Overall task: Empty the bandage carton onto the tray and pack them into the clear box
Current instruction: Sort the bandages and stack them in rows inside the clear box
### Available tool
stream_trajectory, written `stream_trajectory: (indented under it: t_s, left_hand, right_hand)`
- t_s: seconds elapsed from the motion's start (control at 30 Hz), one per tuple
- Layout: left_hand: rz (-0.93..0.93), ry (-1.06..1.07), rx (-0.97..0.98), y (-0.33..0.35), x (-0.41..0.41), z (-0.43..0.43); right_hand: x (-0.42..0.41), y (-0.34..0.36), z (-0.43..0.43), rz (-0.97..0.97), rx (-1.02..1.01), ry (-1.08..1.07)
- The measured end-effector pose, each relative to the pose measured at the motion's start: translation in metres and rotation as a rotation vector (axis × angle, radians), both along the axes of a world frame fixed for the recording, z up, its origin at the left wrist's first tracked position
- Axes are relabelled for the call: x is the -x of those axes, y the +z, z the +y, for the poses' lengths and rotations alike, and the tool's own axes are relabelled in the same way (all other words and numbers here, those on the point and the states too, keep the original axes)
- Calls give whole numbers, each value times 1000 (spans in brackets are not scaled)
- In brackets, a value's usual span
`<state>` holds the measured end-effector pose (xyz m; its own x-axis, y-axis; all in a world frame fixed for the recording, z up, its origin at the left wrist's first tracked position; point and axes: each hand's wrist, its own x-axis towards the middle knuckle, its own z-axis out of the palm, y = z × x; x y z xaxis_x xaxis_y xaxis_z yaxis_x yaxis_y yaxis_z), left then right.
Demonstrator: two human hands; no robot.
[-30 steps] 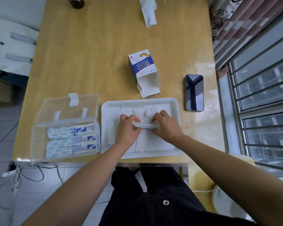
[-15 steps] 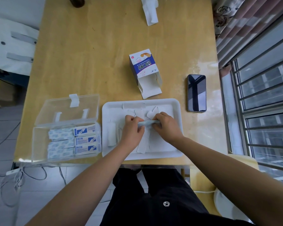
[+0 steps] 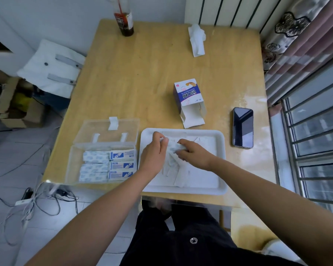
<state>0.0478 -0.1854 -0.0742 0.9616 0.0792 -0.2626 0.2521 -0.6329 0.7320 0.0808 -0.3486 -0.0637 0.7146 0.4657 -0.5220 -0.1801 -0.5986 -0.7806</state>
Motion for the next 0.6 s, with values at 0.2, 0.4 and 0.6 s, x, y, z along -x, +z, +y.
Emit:
stream_trajectory:
  t_s: [0.2,0.4,0.6]
  left_hand:
    - [-71,89,37,20,19,51]
    - [-40,279,134,24,37,100]
    - [4,387,180,26,53,133]
  right_hand:
    - [2,21,56,119,-115,-32]
    - [12,23,103,224,-243,-245]
    - [21,16,139,215,-225,-344]
